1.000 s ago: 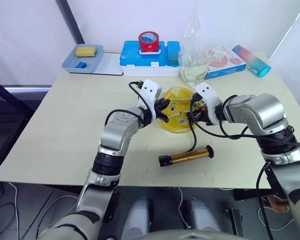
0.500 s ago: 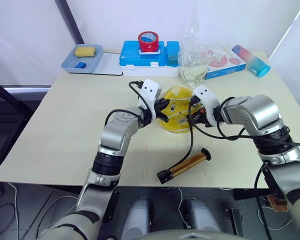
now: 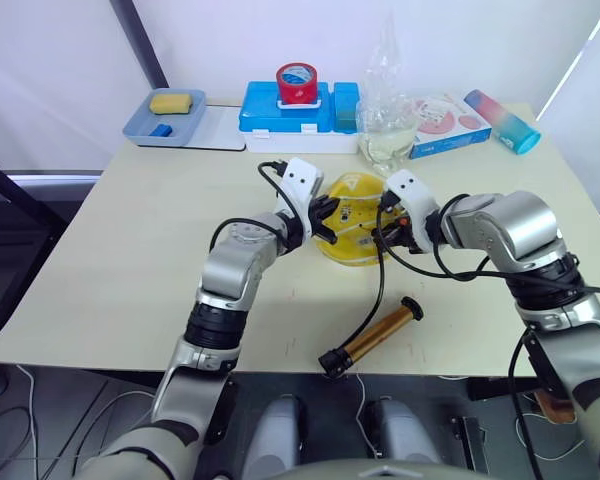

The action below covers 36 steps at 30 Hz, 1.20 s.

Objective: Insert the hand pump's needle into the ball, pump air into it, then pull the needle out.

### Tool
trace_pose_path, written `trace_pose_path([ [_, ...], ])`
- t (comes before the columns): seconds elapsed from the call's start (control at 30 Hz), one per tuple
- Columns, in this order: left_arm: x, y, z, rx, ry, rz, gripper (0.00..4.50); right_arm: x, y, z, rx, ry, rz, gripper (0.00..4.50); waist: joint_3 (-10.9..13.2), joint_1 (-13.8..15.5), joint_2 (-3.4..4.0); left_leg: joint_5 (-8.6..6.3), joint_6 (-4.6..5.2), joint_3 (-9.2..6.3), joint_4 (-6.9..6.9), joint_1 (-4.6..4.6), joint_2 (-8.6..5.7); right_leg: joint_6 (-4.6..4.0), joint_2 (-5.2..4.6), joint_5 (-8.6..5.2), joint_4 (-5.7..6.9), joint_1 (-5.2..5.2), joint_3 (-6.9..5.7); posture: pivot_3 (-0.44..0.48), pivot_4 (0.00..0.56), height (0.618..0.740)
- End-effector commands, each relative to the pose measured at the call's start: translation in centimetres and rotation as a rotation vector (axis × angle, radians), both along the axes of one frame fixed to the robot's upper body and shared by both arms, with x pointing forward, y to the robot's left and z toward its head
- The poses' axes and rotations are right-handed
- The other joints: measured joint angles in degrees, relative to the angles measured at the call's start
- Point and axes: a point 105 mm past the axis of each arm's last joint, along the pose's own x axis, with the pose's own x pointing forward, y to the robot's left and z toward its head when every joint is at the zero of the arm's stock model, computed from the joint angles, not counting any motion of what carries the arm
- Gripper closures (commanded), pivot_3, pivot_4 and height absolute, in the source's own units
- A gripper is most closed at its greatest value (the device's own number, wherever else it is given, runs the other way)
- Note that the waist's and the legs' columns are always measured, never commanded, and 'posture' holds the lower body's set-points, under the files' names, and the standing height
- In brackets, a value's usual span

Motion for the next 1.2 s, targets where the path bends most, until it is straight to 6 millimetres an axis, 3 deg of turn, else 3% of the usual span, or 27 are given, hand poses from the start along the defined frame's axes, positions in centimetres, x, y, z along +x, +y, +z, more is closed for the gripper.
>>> trace_pose_path([
  [0.03, -0.1, -0.8, 1.0, -0.01, -0.04, -0.032, 4.49, 0.5, -0.3, 1.2, 0.04, -0.05, -0.018, 4.21, 0.0, 0.01, 0.0, 0.0, 0.0, 0.0, 0.0, 0.0, 0.0, 0.0, 0.0, 0.0, 0.0, 0.0, 0.0, 0.0, 0.15, 0.739],
  [0.5, 0.0, -1.0, 0.8, -0.006, -0.034, -0.041, 4.49, 0.8, -0.5, 0.3, 0.036, -0.004, -0.065, 4.21, 0.0, 0.05, 0.0, 0.0, 0.0, -0.02, 0.0, 0.0, -0.01, 0.0, 0.0, 0.0, 0.0, 0.0, -0.01, 0.0, 0.15, 0.739],
  [0.83, -0.6, -1.8, 0.3, 0.007, -0.018, -0.082, 4.49, 0.6, 0.9, 0.9, 0.046, 0.057, -0.09, 4.21, 0.0, -0.03, 0.01, 0.0, -0.01, -0.02, 0.0, 0.0, 0.0, 0.0, 0.0, 0.0, 0.0, 0.0, -0.01, 0.0, 0.15, 0.739],
  [1.2, -1.1, -3.1, -0.5, 0.022, -0.004, -0.13, 4.49, -0.1, 3.7, 2.7, 0.123, 0.122, -0.061, 4.21, 0.0, -0.02, 0.01, 0.0, -0.01, -0.05, -0.01, -0.02, -0.01, -0.01, -0.03, 0.0, -0.02, 0.0, -0.04, 0.0, 0.15, 0.739],
])
